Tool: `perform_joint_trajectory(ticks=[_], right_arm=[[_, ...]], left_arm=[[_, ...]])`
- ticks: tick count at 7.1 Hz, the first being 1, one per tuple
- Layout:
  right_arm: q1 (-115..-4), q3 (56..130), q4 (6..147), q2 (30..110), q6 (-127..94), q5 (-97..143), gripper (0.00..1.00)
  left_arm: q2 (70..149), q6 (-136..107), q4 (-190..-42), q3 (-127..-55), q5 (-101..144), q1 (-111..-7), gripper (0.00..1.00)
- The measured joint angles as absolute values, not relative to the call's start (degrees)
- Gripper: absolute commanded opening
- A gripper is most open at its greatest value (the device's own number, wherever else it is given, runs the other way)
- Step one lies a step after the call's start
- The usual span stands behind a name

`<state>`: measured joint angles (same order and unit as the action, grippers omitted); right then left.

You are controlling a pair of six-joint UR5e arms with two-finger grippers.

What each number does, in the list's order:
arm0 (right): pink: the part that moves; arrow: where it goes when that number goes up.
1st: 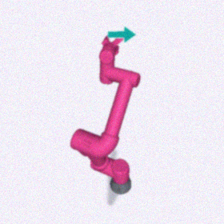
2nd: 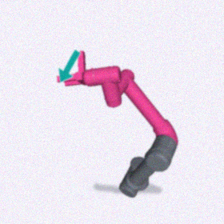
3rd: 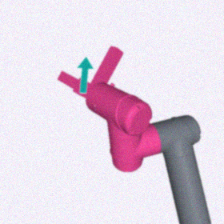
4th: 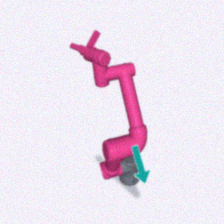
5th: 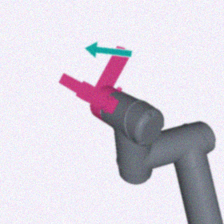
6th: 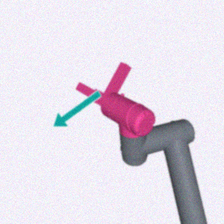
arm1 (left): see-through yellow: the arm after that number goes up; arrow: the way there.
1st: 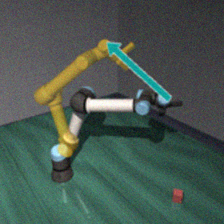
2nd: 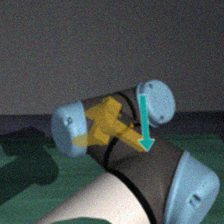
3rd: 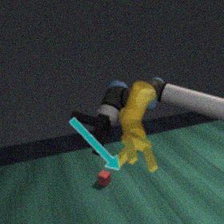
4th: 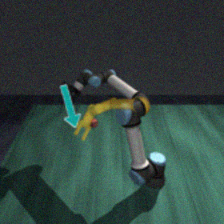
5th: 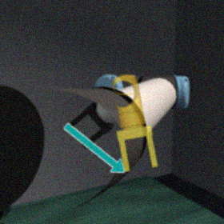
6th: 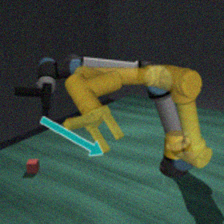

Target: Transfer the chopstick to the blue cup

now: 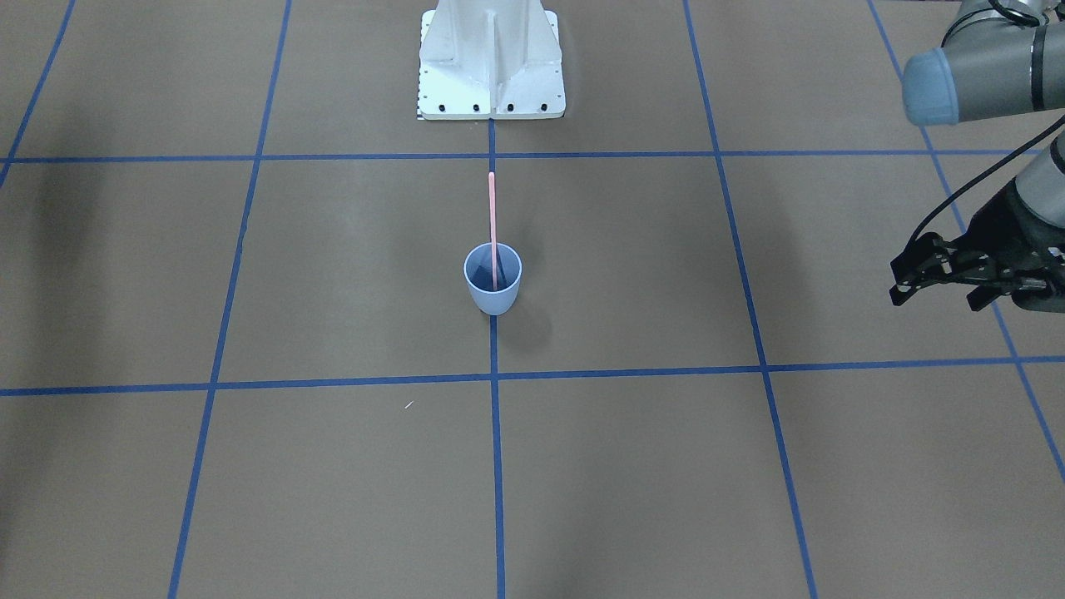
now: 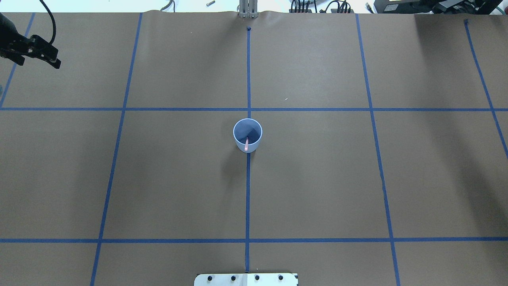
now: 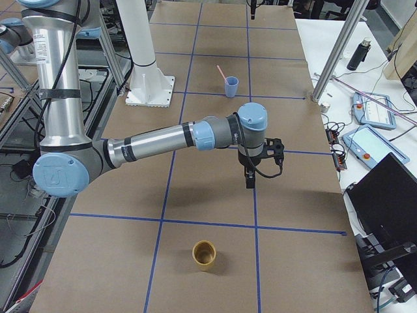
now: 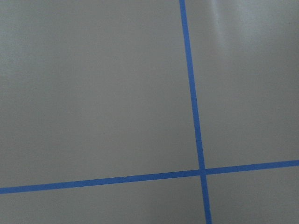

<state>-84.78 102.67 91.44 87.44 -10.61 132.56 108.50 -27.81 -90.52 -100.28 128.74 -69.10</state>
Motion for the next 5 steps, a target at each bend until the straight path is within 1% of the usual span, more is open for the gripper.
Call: perform_joint_trajectory(ticks=[2,5], right_arm=[[-85.26,101.97,91.18,87.41,-9.09,133.51,1.00],[-84.75,99.46,91.14,86.35,-8.69,135.19,1.00]], left_arm=[[106.43,-18.62,-90.27,-99.74,131.03,-72.20,0.98],[102.47,-2.86,-90.30,-96.28,132.61,-78.25,0.98]])
